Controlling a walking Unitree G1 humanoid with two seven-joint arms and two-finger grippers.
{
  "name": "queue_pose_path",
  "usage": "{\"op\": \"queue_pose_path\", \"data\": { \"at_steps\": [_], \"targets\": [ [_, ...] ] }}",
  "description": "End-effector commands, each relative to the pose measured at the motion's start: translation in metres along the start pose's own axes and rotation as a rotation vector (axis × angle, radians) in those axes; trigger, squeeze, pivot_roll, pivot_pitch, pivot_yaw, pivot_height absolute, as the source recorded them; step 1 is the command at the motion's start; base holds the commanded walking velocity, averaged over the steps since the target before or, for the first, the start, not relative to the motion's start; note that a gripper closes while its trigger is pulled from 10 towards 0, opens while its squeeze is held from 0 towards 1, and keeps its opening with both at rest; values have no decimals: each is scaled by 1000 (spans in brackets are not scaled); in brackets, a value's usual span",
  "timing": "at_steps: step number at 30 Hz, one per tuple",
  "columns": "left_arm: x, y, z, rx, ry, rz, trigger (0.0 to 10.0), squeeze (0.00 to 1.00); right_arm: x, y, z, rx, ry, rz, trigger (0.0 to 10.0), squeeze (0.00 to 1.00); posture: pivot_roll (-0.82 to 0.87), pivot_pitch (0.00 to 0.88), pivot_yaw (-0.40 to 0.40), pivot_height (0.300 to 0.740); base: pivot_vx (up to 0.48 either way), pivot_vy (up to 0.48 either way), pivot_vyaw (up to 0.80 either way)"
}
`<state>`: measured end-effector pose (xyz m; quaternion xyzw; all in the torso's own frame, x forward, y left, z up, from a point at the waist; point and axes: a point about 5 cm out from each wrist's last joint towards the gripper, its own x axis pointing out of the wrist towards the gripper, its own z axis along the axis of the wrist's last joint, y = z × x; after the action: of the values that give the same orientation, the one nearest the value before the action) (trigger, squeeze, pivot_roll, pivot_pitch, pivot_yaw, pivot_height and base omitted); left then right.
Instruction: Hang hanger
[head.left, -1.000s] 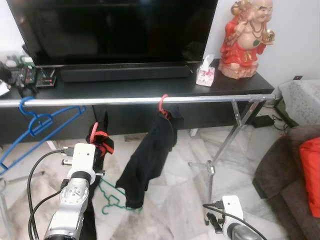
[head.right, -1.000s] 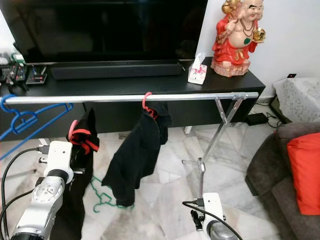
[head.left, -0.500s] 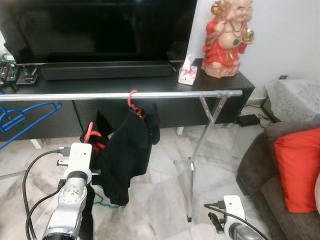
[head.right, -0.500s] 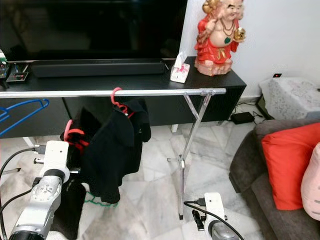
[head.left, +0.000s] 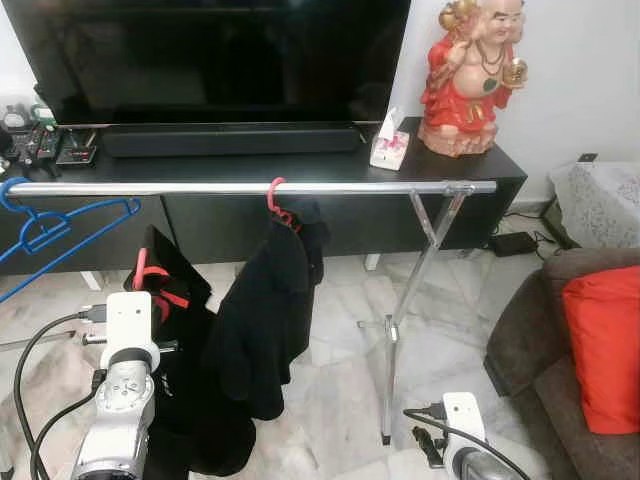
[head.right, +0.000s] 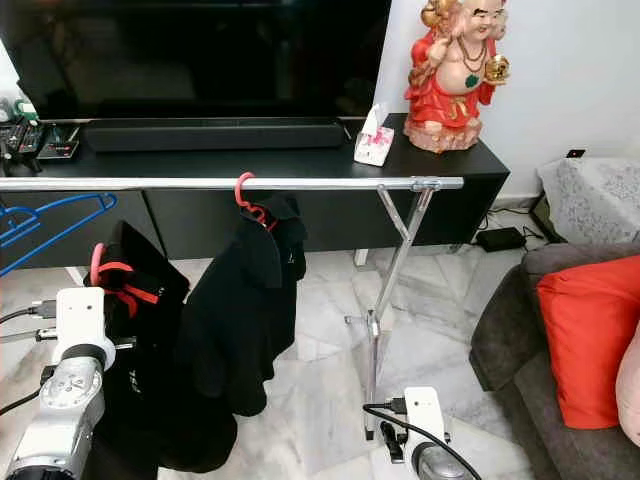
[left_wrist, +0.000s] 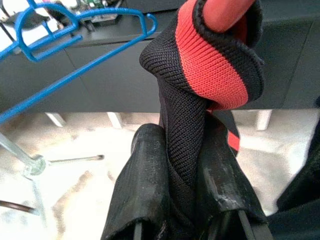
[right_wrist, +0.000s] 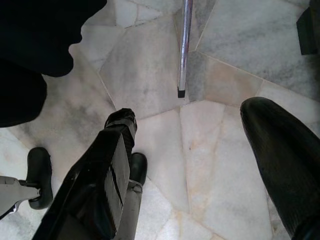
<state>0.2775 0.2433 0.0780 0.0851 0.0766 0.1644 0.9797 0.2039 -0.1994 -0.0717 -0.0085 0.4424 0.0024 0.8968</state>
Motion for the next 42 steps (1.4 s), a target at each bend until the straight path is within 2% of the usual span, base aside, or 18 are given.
{"op": "queue_pose_path", "data": {
  "at_steps": [1,7,39,42],
  "targets": [
    [2,-4,14,-41,-72,-16,10000,0,0,-1,2,-7,-6,-6,10000,0,-39,29,-75,740,0,0,0],
    [2,-10,17,-53,-84,-43,10000,0,0,-2,2,-11,-7,-10,10000,0,-39,30,-76,740,0,0,0],
    [-1,-16,19,-17,-119,-111,10000,0,0,-2,1,-20,-1,0,10000,0,-38,18,-74,740,304,0,0],
    [-3,-16,20,-22,-134,-126,10000,0,0,-2,1,-21,-2,0,10000,0,-38,18,-74,740,0,0,0]
  ]
}}
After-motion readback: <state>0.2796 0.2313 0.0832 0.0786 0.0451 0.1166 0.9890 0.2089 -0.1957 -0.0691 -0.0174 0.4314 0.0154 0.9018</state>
